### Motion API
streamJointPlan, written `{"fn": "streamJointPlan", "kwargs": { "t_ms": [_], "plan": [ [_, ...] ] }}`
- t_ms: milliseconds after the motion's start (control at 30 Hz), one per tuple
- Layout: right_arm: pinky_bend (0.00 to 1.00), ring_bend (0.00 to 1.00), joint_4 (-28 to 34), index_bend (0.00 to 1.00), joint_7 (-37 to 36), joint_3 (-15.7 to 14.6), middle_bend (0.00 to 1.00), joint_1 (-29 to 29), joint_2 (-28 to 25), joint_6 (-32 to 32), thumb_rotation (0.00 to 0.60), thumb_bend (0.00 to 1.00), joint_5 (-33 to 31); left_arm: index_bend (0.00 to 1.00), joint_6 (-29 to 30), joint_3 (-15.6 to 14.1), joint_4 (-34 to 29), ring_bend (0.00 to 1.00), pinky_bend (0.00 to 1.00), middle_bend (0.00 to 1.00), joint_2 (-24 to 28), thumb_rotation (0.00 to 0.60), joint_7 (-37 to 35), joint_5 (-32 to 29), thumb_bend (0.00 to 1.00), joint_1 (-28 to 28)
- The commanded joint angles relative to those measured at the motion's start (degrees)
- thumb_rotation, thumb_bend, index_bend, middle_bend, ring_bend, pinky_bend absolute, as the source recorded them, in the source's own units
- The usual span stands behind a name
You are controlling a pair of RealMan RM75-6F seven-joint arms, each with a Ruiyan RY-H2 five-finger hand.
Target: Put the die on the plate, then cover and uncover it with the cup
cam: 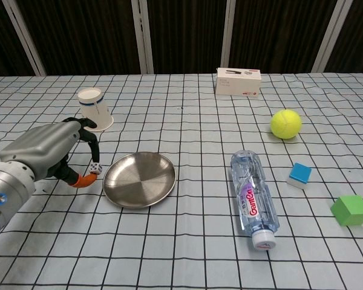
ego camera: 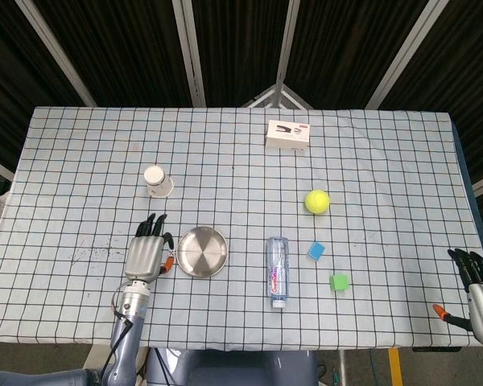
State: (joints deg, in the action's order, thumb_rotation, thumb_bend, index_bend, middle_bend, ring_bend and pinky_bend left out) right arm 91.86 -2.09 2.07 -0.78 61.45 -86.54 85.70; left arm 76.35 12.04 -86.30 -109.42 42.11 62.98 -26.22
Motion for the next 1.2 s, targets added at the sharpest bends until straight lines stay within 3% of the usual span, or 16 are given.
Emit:
{"fn": "streamJointPlan", "kwargs": {
  "t_ms": [33, 567, 667, 833, 933, 1100, 1200],
  "plan": [
    [0.02, 0.10, -0.01, 0.13, -0.01, 0.01, 0.14, -0.03, 0.00, 0.02, 0.600, 0.13, -0.11, 0.55, -1.30, 0.52, 1.47, 0.00, 0.12, 0.07, -1.58, 0.600, 1.43, -0.07, 0.50, -1.57],
    [0.02, 0.10, -0.05, 0.13, -0.22, 0.11, 0.14, -0.01, -0.05, 0.07, 0.600, 0.13, -0.27, 0.53, -3.72, 1.85, 9.11, 0.00, 0.12, 0.05, -8.06, 0.600, 2.72, -0.23, 0.50, -6.14],
    [0.02, 0.10, -0.09, 0.13, -0.20, 0.11, 0.14, 0.03, -0.02, 0.20, 0.600, 0.13, -0.35, 0.42, -4.32, 1.97, 9.73, 0.00, 0.12, 0.02, -8.49, 0.600, 2.69, -0.69, 0.45, -6.48],
    [0.02, 0.10, -0.19, 0.13, -0.15, 0.14, 0.14, -0.03, -0.01, 0.14, 0.600, 0.13, -0.46, 0.18, -5.46, 1.64, 9.90, 0.00, 0.12, 0.00, -8.25, 0.600, 2.84, -1.11, 0.21, -6.90],
    [0.02, 0.10, -0.23, 0.13, -0.14, 0.18, 0.14, -0.02, -0.03, 0.19, 0.600, 0.13, -0.58, 0.04, -6.25, 1.04, 9.27, 0.00, 0.12, 0.00, -7.36, 0.600, 2.96, -0.81, 0.13, -7.13],
    [0.02, 0.10, -0.23, 0.13, -0.09, 0.14, 0.14, 0.00, 0.00, 0.22, 0.600, 0.13, -0.49, 0.00, -7.14, 0.95, 6.18, 0.00, 0.12, 0.00, -5.13, 0.600, 2.02, -0.37, 0.12, -7.27],
    [0.02, 0.10, -0.09, 0.13, 0.00, 0.15, 0.14, -0.01, -0.04, -0.02, 0.600, 0.13, -0.24, 0.05, -7.74, 0.82, 3.39, 0.00, 0.12, 0.00, -3.00, 0.600, 2.11, -0.05, 0.12, -7.45]
  ]
}}
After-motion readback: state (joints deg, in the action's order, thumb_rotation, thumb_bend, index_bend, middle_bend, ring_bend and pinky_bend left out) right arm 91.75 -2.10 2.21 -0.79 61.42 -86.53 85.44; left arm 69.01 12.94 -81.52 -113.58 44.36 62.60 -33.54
